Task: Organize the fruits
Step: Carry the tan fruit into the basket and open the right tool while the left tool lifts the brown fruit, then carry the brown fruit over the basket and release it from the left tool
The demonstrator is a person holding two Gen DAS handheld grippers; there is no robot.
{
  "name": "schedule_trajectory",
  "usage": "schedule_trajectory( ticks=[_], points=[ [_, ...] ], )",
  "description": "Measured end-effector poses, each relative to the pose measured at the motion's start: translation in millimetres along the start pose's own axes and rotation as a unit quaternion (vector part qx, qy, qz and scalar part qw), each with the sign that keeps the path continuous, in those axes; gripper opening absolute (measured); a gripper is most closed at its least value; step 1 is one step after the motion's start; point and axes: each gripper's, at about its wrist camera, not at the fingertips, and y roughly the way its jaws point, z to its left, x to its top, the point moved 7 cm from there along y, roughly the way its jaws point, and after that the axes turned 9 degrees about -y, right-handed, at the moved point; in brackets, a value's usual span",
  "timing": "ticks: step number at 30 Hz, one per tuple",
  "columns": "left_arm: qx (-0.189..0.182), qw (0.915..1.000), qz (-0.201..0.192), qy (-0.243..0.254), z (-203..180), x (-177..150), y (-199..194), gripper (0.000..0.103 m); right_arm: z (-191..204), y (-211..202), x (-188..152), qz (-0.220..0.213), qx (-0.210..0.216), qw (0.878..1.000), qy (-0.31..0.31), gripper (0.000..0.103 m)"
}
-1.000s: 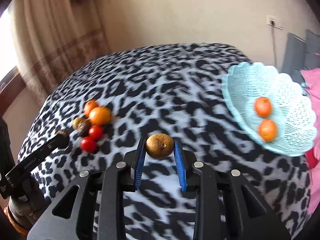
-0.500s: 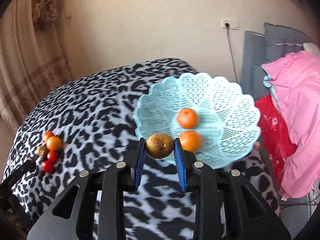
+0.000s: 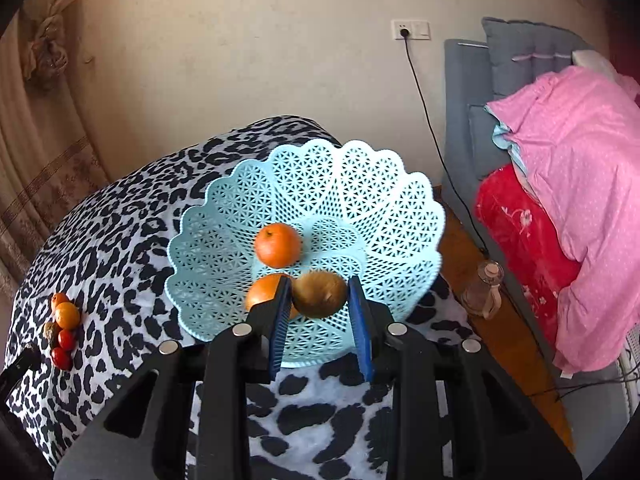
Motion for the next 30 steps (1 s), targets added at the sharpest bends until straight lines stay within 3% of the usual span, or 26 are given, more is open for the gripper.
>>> schedule_trajectory(
  ticks=[7, 15, 30],
  points=[
    [-0.028, 0.9991, 0.000, 0.032, -41.2, -0.8, -5.6, 0.042, -4.2, -5.1, 1.6, -0.016, 0.004, 1.000, 0.013, 0.031],
    [-0.078, 0.9935, 0.019, 0.081, -113.9, -8.6, -0.5, 0.042, -11.6, -14.7, 2.1, -0.047, -0.008, 0.998, 0.028, 0.031],
    [-0.155, 0.9696, 0.056, 0.180, -250.6, -41.7, 28.8, 0.042, -15.4, -10.6, -0.5, -0.054, 0.003, 0.997, 0.050, 0.031]
  ],
)
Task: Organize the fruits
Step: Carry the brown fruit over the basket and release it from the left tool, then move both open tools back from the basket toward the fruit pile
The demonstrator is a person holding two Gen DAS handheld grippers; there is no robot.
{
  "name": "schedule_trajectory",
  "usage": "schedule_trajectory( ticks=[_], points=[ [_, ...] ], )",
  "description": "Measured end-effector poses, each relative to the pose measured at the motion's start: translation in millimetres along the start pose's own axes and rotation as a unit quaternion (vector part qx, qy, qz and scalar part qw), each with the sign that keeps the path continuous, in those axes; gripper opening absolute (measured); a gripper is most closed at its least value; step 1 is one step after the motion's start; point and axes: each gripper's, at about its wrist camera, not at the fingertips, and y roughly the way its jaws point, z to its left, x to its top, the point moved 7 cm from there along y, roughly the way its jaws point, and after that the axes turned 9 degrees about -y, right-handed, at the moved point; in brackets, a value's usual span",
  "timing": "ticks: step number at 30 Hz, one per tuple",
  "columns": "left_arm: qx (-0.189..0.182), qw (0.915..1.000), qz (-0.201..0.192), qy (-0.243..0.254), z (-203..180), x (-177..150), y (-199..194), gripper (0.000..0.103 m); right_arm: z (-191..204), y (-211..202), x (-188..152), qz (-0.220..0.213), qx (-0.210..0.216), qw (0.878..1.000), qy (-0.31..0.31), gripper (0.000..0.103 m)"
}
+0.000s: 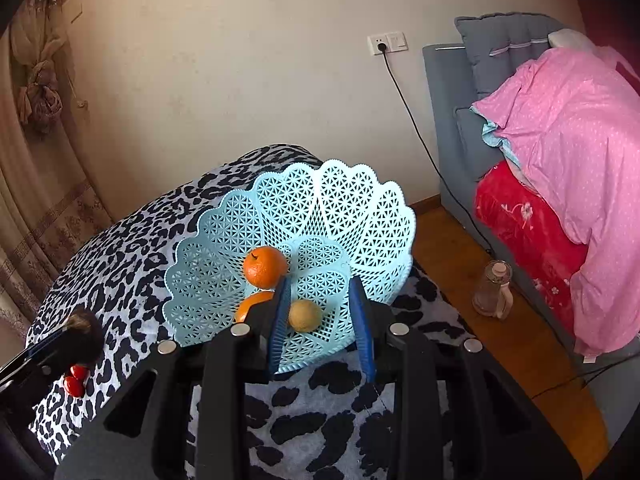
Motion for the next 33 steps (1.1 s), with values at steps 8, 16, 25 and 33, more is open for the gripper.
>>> schedule_trajectory(
  ticks=[8, 16, 25, 33],
  points=[
    [-0.018, 0.9994, 0.023, 0.019, -28.2, 6.3, 38.9, 0.042, -1.9, 2.1, -1.9, 0.001, -0.002, 1.000, 0.006, 0.031],
    [-0.027, 0.9996, 0.008, -0.002, -25.3, 17.6, 44.3, 0.069, -1.7, 3.7, -4.0, 0.000, -0.003, 1.000, 0.002, 0.036],
    [-0.004, 0.9996, -0.010, -0.026, 0.0, 19.2, 30.6, 0.086, 0.2, 1.5, -3.3, -0.007, -0.007, 1.000, -0.003, 0.037],
    [0.010, 0.9993, -0.017, -0.030, 8.9, 14.9, 19.7, 0.093, 1.9, 0.3, -2.6, -0.012, -0.003, 1.000, -0.007, 0.037]
  ],
)
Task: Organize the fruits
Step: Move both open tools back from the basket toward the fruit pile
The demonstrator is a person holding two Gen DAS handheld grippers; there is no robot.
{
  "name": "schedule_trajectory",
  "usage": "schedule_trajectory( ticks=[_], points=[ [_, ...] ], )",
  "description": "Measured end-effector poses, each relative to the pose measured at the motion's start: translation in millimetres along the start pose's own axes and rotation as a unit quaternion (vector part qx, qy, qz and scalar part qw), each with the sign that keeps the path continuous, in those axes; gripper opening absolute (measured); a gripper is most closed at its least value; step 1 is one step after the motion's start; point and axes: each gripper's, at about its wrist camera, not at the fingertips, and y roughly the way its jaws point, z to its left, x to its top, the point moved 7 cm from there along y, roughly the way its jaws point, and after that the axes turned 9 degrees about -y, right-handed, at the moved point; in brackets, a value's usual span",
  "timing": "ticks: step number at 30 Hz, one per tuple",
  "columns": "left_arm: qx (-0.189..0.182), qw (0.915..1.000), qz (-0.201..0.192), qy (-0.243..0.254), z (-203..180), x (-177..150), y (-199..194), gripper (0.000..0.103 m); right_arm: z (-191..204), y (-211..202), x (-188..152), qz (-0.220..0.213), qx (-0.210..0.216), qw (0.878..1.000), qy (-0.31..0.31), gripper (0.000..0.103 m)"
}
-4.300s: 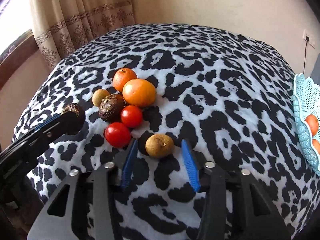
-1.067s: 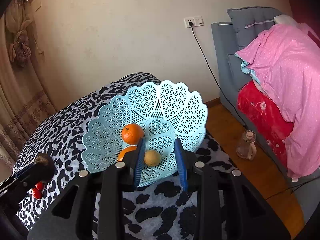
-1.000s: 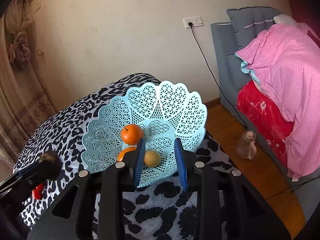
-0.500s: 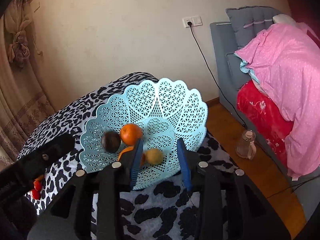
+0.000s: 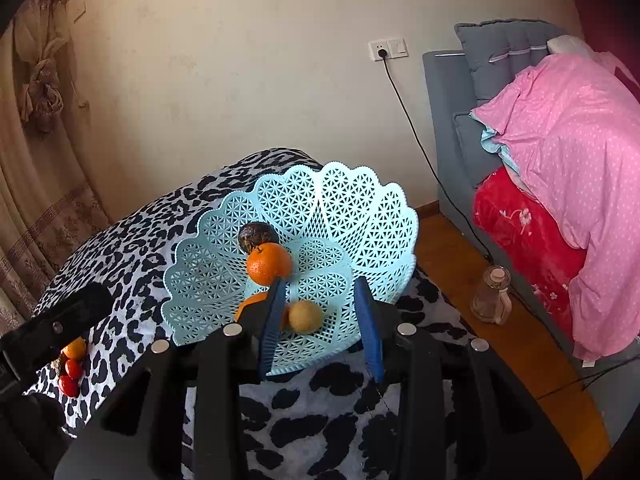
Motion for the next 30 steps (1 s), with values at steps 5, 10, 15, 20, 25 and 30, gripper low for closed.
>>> schedule_trajectory(
  ticks=[5, 10, 15, 20, 25, 30],
  points=[
    [0.009, 0.9999, -0.002, -0.007, 8.3, -2.5, -6.8, 0.093, 2.4, -2.0, 0.9, -0.006, 0.003, 1.000, -0.005, 0.037],
    [0.022, 0.9995, -0.013, -0.017, 22.4, -3.9, -18.3, 0.093, 2.9, -4.4, 1.4, -0.011, 0.003, 1.000, -0.009, 0.037],
    [0.043, 0.9982, -0.018, -0.039, 45.4, -7.0, -32.7, 0.093, 3.6, -6.7, 1.1, -0.013, 0.002, 1.000, -0.014, 0.037],
    [0.057, 0.9956, -0.019, -0.073, 71.5, -12.8, -45.4, 0.093, 6.3, -11.7, 1.7, -0.018, -0.001, 1.000, -0.023, 0.051],
    [0.077, 0.9922, -0.027, -0.094, 98.1, -15.6, -57.1, 0.093, 14.4, -18.7, 0.3, -0.016, 0.003, 0.999, -0.035, 0.053],
    [0.089, 0.9885, -0.034, -0.117, 123.6, -17.2, -68.4, 0.093, 29.0, -27.5, -3.6, -0.012, 0.021, 0.999, -0.047, 0.053]
  ],
)
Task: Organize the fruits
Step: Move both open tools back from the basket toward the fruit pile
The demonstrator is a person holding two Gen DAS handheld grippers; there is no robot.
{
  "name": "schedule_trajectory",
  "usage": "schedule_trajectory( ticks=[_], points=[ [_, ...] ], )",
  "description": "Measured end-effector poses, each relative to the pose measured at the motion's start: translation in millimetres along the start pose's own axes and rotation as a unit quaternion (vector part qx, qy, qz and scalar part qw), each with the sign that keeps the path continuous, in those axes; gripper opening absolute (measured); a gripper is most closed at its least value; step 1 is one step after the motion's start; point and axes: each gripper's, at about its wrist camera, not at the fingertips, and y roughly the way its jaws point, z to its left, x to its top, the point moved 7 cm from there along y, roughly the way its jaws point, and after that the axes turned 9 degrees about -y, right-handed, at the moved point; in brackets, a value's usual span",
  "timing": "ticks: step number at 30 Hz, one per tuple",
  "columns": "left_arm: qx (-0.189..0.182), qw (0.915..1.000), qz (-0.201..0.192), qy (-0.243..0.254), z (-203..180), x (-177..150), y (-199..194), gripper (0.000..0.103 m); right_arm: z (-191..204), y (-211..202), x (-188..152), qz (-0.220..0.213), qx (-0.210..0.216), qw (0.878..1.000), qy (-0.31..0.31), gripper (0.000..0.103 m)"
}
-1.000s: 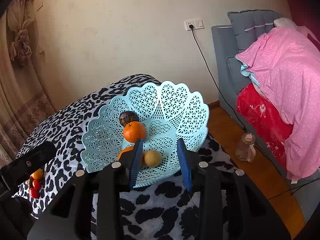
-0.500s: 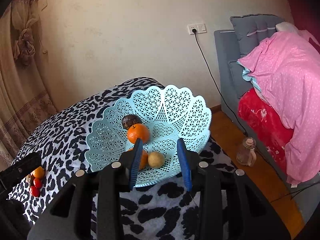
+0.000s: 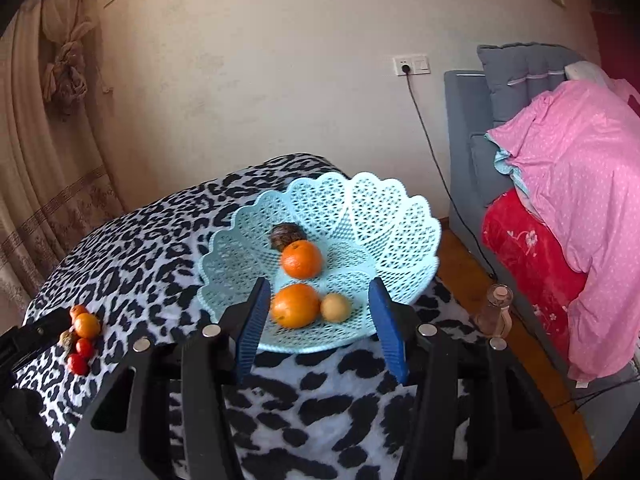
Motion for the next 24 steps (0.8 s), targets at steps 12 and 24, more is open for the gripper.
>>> schedule_trajectory(
  ticks=[12, 24],
  points=[
    [0.040, 0.9971, -0.012, -0.063, 78.9, 5.7, -15.6, 0.093, 51.1, -0.7, -15.9, 0.024, 0.043, 0.998, -0.036, 0.058],
    [0.078, 0.9944, -0.006, -0.072, 113.7, 15.4, -4.0, 0.093, 93.5, -0.2, -27.5, 0.044, 0.081, 0.994, -0.063, 0.058]
  ],
)
